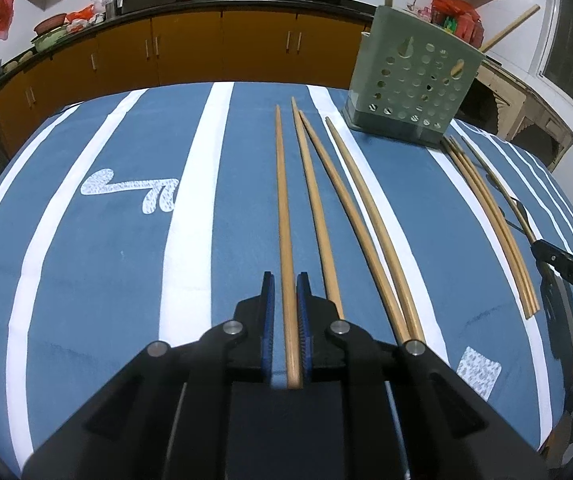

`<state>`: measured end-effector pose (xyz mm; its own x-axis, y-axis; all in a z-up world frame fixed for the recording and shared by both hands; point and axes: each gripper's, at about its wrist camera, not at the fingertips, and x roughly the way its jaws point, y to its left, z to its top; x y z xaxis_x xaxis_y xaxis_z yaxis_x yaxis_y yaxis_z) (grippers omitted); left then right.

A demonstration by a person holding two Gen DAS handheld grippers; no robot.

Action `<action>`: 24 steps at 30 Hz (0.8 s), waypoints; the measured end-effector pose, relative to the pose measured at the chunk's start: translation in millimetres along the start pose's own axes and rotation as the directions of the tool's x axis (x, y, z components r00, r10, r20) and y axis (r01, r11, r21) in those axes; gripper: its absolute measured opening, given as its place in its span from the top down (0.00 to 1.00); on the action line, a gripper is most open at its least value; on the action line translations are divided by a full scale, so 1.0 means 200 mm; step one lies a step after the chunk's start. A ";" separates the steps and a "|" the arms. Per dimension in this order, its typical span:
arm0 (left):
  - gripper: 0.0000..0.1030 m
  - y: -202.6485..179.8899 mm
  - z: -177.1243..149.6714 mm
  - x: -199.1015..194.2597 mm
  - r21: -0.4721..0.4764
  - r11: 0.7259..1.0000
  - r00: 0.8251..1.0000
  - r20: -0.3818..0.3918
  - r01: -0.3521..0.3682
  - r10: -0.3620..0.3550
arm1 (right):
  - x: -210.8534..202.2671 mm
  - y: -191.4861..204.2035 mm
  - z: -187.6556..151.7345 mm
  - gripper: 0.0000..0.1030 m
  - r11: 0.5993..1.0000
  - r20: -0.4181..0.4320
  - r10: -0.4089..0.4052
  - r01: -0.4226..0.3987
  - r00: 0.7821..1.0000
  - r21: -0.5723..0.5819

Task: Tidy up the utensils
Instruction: 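Lift both held chopsticks and carry them over the green holder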

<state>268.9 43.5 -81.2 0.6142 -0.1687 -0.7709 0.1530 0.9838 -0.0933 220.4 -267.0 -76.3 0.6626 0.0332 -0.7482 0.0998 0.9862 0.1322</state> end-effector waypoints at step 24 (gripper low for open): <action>0.93 -0.03 -0.05 -0.10 0.045 0.998 0.999 0.015 -0.036 0.036 | -0.18 -0.03 -0.02 0.93 0.999 0.123 0.022 -0.025 0.992 0.028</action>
<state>248.5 41.4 -71.6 0.6309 -0.1343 -0.7642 0.1653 0.9856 -0.0366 193.1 -273.9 -51.7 0.7511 0.0341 -0.6593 0.1039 0.9801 0.1691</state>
